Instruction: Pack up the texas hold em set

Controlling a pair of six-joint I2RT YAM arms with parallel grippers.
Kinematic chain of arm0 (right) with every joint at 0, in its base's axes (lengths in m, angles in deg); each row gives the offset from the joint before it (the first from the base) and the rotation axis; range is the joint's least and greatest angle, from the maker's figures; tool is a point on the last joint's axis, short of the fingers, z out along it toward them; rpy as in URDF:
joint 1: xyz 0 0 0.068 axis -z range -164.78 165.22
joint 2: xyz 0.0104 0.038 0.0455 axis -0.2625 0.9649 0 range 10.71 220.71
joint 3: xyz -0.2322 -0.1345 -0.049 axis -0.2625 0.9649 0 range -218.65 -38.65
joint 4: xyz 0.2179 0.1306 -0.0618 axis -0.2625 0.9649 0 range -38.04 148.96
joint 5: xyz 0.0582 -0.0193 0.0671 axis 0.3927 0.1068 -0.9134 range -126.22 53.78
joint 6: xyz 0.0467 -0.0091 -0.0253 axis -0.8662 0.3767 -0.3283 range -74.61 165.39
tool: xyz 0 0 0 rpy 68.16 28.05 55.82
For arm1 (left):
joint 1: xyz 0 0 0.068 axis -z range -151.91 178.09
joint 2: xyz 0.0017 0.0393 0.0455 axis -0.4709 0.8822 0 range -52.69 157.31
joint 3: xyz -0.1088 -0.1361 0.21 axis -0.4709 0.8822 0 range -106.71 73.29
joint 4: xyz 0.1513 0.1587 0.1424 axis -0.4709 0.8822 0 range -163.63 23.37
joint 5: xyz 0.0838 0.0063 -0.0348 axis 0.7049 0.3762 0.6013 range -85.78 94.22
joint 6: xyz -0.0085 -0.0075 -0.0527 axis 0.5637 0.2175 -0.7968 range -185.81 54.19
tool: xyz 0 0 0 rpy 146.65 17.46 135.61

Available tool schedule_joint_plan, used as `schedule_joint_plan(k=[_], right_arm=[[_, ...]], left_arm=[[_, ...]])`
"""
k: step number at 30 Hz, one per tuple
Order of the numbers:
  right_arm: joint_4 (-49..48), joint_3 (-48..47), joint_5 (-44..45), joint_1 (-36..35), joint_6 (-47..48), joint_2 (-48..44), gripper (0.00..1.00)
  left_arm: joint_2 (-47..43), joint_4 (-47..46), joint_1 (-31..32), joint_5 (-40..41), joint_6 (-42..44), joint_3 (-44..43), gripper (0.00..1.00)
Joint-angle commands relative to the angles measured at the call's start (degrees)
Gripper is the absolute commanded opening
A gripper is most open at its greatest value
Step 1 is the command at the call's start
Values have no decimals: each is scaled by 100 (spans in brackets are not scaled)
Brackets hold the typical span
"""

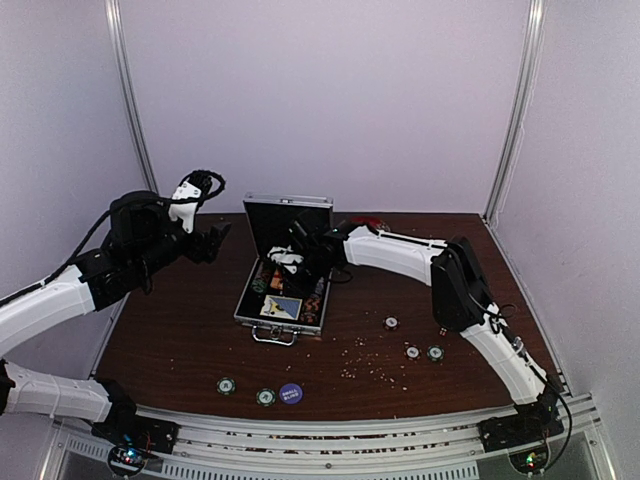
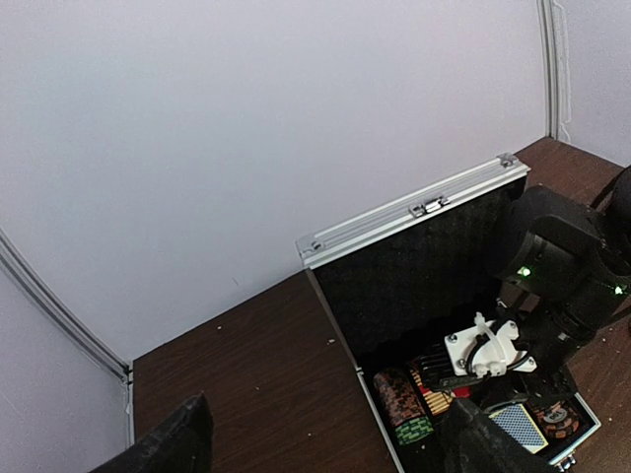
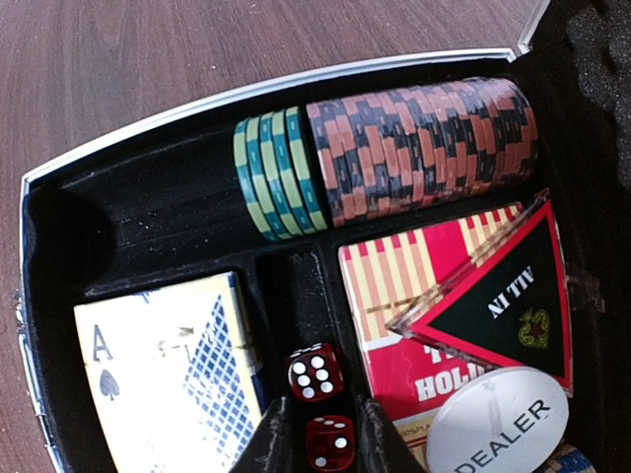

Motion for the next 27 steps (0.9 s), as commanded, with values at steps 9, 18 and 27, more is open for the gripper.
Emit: schedule_joint_plan(k=[9,18,27], right_arm=[[317,1764,424,8,400,-2080,24],[442,4718,920,506,572,-4037,22],[848,6570,1207,1437,877,-5213,21]], left_arm=[[-35,-210,-31,-39,61,-81,82],[-16,-197,-30,-109,47,-96,82],[89,-153,-31,-167,34,-129,82]])
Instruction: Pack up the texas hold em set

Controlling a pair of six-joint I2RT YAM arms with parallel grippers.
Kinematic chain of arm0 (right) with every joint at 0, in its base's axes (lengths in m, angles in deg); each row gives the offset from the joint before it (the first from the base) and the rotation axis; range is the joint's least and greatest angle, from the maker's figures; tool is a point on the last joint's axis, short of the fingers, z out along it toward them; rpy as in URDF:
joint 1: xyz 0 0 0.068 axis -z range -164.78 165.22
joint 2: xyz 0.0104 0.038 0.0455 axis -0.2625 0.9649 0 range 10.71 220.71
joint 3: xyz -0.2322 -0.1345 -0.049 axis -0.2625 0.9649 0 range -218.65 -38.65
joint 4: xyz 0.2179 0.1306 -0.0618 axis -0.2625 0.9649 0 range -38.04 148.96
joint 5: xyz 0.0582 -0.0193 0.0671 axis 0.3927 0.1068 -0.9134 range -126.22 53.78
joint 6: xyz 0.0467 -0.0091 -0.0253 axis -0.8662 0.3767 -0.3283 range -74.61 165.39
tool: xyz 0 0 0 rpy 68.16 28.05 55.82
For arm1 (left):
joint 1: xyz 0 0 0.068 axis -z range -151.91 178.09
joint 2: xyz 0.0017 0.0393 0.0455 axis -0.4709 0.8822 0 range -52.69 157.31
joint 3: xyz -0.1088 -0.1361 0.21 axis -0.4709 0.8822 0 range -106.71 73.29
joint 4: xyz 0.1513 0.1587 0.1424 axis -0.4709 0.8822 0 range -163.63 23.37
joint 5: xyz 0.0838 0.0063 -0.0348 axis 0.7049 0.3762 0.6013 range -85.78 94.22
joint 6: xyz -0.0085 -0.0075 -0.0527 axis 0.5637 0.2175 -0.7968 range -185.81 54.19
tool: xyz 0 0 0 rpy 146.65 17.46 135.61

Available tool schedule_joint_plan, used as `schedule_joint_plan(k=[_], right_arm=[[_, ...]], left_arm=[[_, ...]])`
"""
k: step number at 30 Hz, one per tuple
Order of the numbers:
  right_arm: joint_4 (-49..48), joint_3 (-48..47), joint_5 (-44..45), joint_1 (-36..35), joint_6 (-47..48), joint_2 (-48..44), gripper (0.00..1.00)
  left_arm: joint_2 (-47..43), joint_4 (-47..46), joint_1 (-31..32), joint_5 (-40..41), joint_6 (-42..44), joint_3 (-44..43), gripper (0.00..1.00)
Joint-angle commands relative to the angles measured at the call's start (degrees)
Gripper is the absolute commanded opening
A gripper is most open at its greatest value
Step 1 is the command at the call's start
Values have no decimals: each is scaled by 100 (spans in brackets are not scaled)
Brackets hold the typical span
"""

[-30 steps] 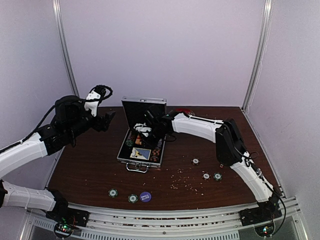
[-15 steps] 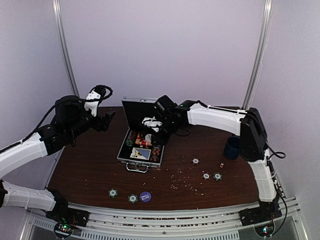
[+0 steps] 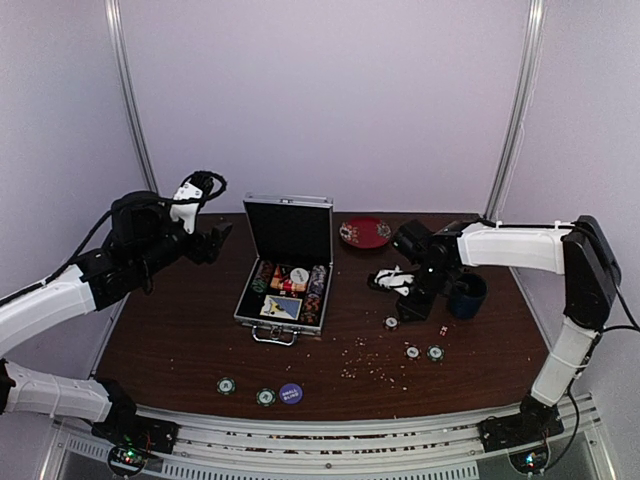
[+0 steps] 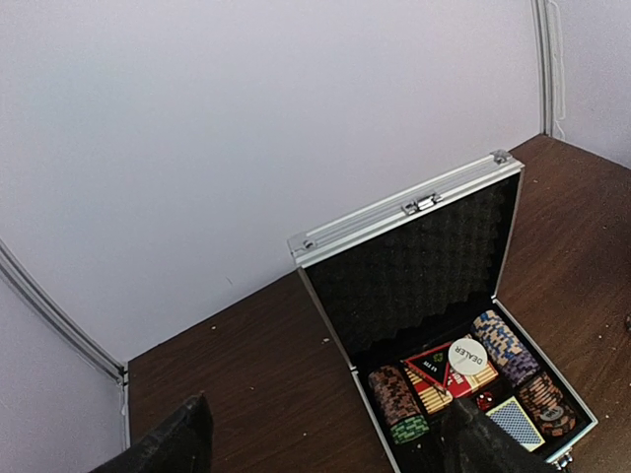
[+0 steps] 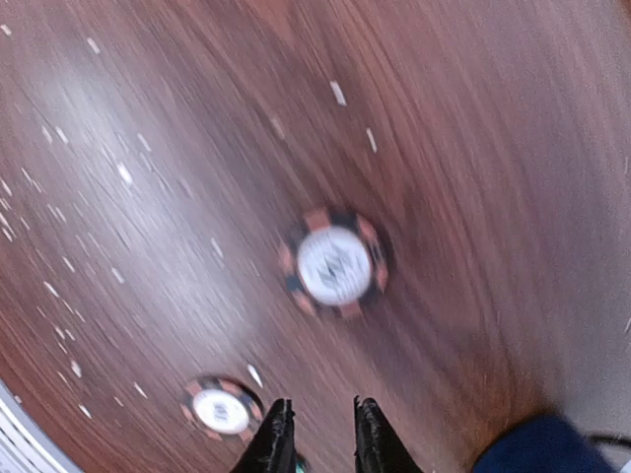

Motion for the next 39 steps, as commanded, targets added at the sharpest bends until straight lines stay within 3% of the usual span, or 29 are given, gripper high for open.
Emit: schedule_joint_plan(k=[1,12,39], right_arm=[[324,431,266,383,221,-517,21],[409,1152,815,815,205,-835,30],[176,898,534,1188,365,-15,28]], left_arm=[[69,-148,-31,-88,35,-136,82],[112,-125,-31,-150,12,-155,82],[132,-128,-31,-126,24,-154,82]])
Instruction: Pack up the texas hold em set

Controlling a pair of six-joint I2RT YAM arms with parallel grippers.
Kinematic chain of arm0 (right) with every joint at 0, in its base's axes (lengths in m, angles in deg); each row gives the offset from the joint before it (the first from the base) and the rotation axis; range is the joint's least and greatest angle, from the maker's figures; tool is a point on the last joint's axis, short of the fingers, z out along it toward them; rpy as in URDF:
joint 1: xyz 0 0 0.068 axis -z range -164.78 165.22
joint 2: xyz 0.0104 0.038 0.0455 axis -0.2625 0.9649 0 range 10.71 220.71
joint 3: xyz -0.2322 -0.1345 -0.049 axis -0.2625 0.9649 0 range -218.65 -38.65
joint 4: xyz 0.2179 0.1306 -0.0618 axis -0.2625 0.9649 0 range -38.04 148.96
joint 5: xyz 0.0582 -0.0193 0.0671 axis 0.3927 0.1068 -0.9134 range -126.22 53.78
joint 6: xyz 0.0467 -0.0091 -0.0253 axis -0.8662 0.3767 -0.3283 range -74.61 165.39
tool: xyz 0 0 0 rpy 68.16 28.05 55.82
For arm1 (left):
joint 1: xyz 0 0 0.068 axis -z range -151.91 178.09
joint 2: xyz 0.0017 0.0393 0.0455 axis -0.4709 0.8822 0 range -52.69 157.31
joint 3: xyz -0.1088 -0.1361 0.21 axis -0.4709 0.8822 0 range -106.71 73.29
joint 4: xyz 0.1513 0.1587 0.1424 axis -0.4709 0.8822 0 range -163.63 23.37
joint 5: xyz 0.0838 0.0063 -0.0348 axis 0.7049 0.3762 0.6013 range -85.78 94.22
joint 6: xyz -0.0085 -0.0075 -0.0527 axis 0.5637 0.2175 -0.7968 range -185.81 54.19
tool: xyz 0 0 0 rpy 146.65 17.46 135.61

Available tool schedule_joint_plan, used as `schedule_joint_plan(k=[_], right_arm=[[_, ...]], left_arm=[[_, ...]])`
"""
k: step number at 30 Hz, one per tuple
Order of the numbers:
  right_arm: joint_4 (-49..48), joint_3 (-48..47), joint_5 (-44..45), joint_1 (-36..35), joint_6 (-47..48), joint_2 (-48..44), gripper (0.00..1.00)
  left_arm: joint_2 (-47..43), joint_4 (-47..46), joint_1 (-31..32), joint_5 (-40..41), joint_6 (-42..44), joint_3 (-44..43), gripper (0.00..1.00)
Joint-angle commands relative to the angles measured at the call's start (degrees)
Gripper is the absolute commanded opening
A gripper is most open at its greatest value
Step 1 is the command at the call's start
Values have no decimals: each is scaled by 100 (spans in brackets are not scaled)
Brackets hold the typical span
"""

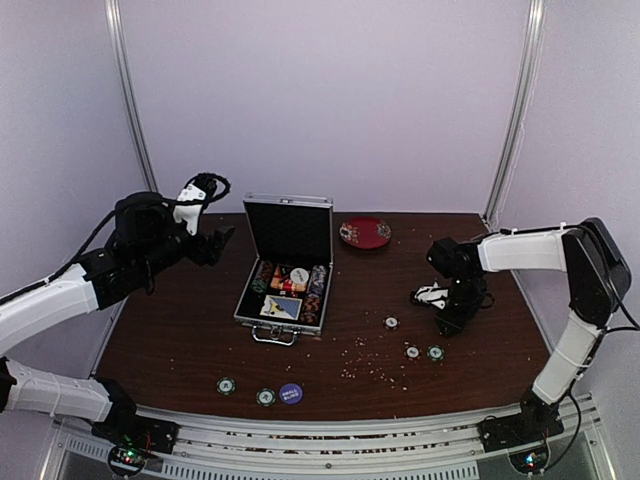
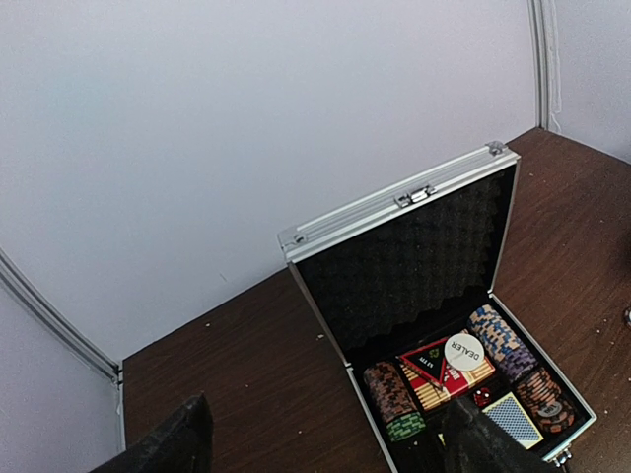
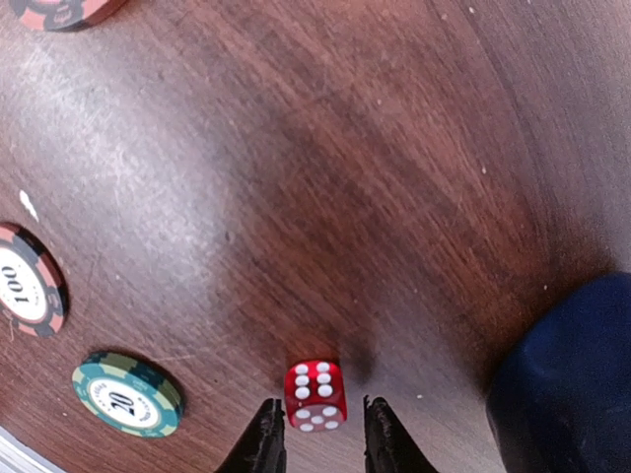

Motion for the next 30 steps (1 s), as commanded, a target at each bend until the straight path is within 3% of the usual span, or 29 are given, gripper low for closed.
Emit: schedule_joint_plan(k=[1,7,20,30], right_arm=[[-57,-207,-145,36,78,185,27],[-45,-333,-244,34,95,329,26],[175,-541,-428,30,142,442,9],[629,-2176,-973,-344,123,902,8]], left_arm=[[34,-132,-29,-50,21,-154,82],[50,-137,-26,-54,25,-150,82],[60,-133,-30,-65,25,-154,82],[95,-135,-31,-48,30,-154,82]])
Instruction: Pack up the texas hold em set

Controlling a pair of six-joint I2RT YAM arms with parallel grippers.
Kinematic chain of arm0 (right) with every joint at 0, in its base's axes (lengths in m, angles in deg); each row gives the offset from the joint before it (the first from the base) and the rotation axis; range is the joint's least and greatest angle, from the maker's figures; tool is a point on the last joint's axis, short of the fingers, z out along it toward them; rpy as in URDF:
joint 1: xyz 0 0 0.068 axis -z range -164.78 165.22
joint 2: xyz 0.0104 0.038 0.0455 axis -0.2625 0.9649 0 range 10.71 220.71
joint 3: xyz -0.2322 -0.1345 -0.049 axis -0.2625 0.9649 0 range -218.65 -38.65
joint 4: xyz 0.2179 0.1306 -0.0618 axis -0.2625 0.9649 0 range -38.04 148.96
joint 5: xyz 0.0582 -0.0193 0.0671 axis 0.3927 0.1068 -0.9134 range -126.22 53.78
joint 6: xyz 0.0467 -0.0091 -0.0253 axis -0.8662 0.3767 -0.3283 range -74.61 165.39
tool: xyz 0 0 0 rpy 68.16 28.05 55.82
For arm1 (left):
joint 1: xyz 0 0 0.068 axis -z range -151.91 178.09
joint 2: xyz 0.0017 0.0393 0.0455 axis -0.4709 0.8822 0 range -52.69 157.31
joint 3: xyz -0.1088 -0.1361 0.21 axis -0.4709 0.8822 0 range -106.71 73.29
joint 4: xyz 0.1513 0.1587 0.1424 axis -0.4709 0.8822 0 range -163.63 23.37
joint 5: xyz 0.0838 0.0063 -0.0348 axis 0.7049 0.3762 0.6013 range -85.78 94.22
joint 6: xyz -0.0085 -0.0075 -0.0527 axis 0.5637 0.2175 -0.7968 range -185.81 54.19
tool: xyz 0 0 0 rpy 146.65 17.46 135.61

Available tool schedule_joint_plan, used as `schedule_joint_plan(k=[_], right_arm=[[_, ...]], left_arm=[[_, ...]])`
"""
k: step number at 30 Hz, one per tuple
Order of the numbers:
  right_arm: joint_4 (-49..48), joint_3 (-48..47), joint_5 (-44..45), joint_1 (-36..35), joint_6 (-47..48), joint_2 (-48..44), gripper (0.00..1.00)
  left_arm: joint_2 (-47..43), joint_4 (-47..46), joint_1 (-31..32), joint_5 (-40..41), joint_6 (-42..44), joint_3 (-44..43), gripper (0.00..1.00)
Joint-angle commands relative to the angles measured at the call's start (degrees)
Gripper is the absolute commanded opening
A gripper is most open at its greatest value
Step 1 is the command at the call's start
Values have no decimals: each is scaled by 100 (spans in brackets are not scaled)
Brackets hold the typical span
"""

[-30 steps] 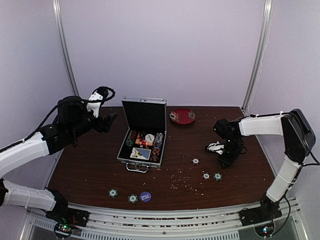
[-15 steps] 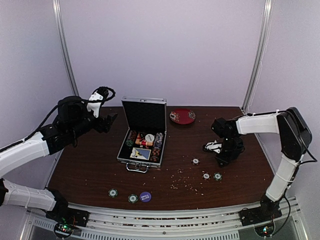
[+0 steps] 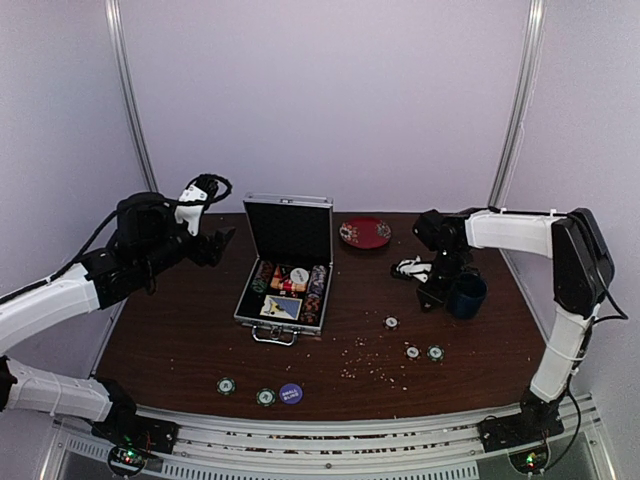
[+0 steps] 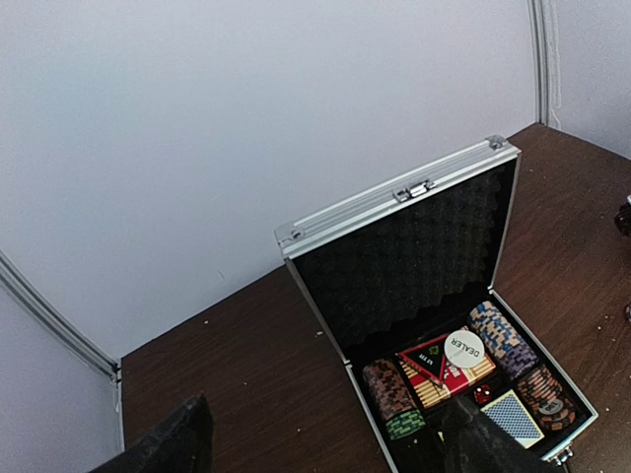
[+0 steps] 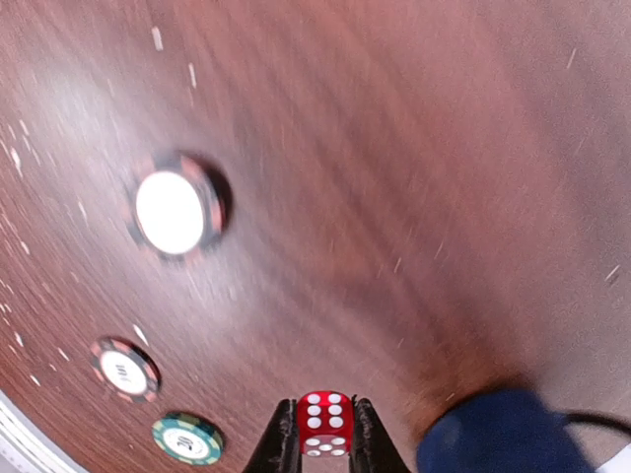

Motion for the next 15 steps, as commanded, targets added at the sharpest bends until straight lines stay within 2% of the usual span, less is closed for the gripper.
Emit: schedule_joint_plan(k=[1,15], right_arm=[[246,-926,-301,-351,19,380,8],[509,-4091,-578,-1770,-85,2390,8]], left_arm=[[46,-135,-31,-38,34,-154,82],[77,-170,-31,170,79,-101,82]])
